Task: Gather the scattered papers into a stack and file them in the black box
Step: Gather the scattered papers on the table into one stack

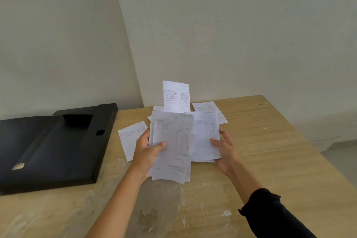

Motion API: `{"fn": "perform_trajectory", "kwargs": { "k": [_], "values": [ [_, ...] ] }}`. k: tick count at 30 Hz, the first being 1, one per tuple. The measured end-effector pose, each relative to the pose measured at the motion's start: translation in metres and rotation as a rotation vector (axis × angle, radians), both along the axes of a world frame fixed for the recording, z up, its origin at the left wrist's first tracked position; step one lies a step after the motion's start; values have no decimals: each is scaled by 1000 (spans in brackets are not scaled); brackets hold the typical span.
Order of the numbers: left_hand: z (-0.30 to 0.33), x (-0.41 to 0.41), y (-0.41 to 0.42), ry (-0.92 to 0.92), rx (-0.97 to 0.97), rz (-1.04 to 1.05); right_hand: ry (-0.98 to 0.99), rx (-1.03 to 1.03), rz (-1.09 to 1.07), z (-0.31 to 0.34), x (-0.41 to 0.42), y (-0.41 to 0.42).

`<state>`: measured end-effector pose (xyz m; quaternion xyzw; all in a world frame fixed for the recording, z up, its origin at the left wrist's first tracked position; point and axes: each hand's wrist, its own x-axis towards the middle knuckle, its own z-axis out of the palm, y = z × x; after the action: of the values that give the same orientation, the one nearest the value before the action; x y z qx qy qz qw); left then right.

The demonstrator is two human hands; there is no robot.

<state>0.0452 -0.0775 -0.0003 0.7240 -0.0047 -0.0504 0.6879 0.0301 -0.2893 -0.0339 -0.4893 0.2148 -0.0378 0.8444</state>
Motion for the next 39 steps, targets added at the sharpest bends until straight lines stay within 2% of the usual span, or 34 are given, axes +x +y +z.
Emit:
{"fn": "perform_trajectory", "kwargs": {
  "k": [2, 5, 7, 9, 13, 18, 24, 27, 30, 35, 39],
  "values": [
    [1, 0, -2, -11, -33, 35, 28, -57, -83, 2, 0, 7],
    [3, 1, -3, -15, -104, 91, 147, -185, -346, 1, 3, 6],
    [3, 0, -2, -1, -111, 77, 166, -220, -387, 3, 6, 6],
    [1, 1, -1, 13, -103, 53, 145, -196, -275, 8, 12, 8],
    [-3, 1, -3, -2, -22, 1, 2, 16, -2, 24, 14, 14],
    [-7, 4, -13, -40, 113, 54, -129, 10, 99, 20, 9, 20],
    [-5, 4, -21, -56, 95, 60, -223, -246, 107, 18, -2, 39],
    [2, 3, -23, -166, 57, 28, -358, -504, 68, 26, -4, 40],
    [9, 5, -22, -262, 40, 8, -448, -654, 44, 35, 2, 36],
    [1, 2, -12, -318, 86, -45, -461, -823, 80, 36, 2, 39],
    [-12, -3, -6, -287, 116, -67, -449, -828, 119, 20, -10, 39]
  ]
}}
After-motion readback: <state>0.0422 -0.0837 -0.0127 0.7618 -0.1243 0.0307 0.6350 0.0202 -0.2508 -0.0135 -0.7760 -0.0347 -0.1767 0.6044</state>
